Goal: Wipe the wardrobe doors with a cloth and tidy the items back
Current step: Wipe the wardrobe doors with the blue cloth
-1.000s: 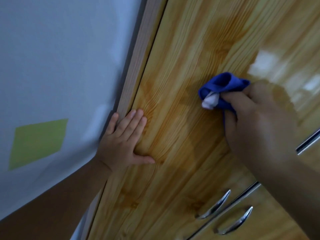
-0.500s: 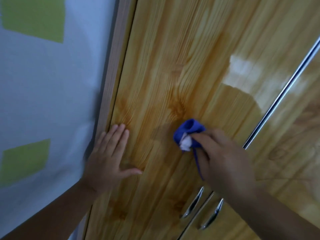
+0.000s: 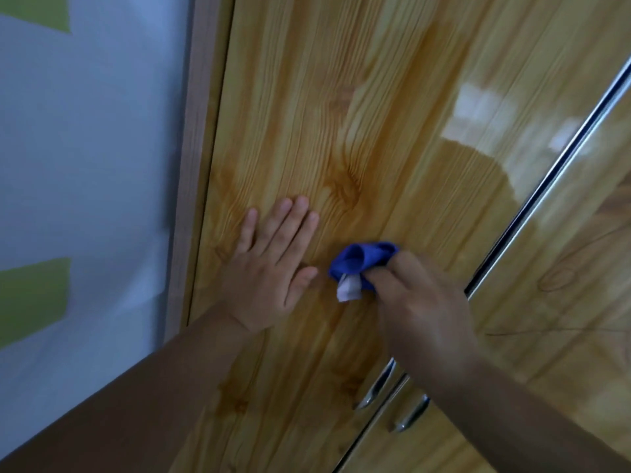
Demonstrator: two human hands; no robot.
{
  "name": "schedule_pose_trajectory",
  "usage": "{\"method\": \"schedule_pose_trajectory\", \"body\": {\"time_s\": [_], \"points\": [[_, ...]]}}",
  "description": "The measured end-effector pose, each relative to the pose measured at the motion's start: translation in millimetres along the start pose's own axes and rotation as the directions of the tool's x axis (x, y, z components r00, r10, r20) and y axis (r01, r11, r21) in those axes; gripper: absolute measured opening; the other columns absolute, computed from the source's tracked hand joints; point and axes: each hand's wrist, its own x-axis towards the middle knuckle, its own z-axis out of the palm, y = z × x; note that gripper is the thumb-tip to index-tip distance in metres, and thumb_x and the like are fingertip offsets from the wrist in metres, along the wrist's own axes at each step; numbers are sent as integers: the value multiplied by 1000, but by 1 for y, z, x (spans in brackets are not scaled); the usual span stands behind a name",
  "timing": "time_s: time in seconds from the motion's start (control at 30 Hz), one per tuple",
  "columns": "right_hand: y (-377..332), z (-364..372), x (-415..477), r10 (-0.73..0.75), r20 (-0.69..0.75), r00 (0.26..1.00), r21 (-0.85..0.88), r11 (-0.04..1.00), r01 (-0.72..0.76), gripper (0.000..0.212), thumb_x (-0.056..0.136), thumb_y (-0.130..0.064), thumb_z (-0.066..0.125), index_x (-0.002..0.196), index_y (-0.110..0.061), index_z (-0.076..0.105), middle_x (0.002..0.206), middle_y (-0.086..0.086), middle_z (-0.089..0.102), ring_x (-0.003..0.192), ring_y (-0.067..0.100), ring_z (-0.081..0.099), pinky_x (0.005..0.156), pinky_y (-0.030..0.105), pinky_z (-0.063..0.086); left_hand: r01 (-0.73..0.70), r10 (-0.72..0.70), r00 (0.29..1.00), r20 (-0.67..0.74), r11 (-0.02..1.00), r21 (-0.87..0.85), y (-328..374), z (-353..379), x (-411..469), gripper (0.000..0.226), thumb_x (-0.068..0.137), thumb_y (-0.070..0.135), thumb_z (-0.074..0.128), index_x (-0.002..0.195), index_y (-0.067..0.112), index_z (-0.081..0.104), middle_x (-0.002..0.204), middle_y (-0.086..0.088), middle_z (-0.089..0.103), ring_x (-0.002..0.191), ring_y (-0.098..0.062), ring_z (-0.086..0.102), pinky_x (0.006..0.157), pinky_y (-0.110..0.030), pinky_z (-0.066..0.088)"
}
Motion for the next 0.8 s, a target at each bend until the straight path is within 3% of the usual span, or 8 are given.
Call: {"method": "schedule_pose_trajectory", "body": {"time_s": [0.23,0.37,0.43,0.53,0.67,0.8], "points": [[-37,37,-62,-29,117,993,59,998,22,28,96,-14,51,78,-21,71,73,-2,54,64,22,53,65,36,35,-28,29,999,-33,999,37,-8,15,-6,64,111,43,18,167,17,3,174,0,-1,162,-19,-2,131,-50,-2],[-28,21,-51,-62,228,972,67,997,48,21,85,-16,54,79,-24,72,74,-3,54,64,22,55,64,36,40,-38,40,998,-49,999,37,-9,19,-8,64,111,43,19,168,17,3,176,1,-6,163,-20,0,131,-50,0],[-7,3,-31,-54,190,980,61,997,43,22,82,-14,54,83,-22,75,75,-2,56,65,25,58,64,36,42,-31,33,998,-49,999,37,-9,20,-8,64,111,43,19,168,17,4,176,0,-5,163,-20,1,131,-51,1],[29,-28,4,-18,22,1000,-25,1000,19,21,83,-4,62,91,-15,79,79,5,63,64,31,60,64,38,45,-30,32,998,-54,999,39,-8,19,-7,66,110,46,20,168,17,3,176,0,-6,163,-20,0,131,-51,1],[65,-57,35,35,-106,994,-68,997,-43,21,90,-6,67,108,-8,78,87,13,67,70,38,63,65,43,52,-44,46,997,-60,998,39,-8,17,-7,68,110,46,21,167,17,1,176,0,-8,162,-18,-4,131,-50,-1],[66,-57,36,105,-156,982,-43,993,-113,21,94,-8,66,111,-8,78,89,11,66,72,31,63,63,33,47,-33,35,998,-55,999,36,-8,18,-7,68,110,45,24,167,17,1,173,-1,3,162,-18,-5,131,-50,-1]]}}
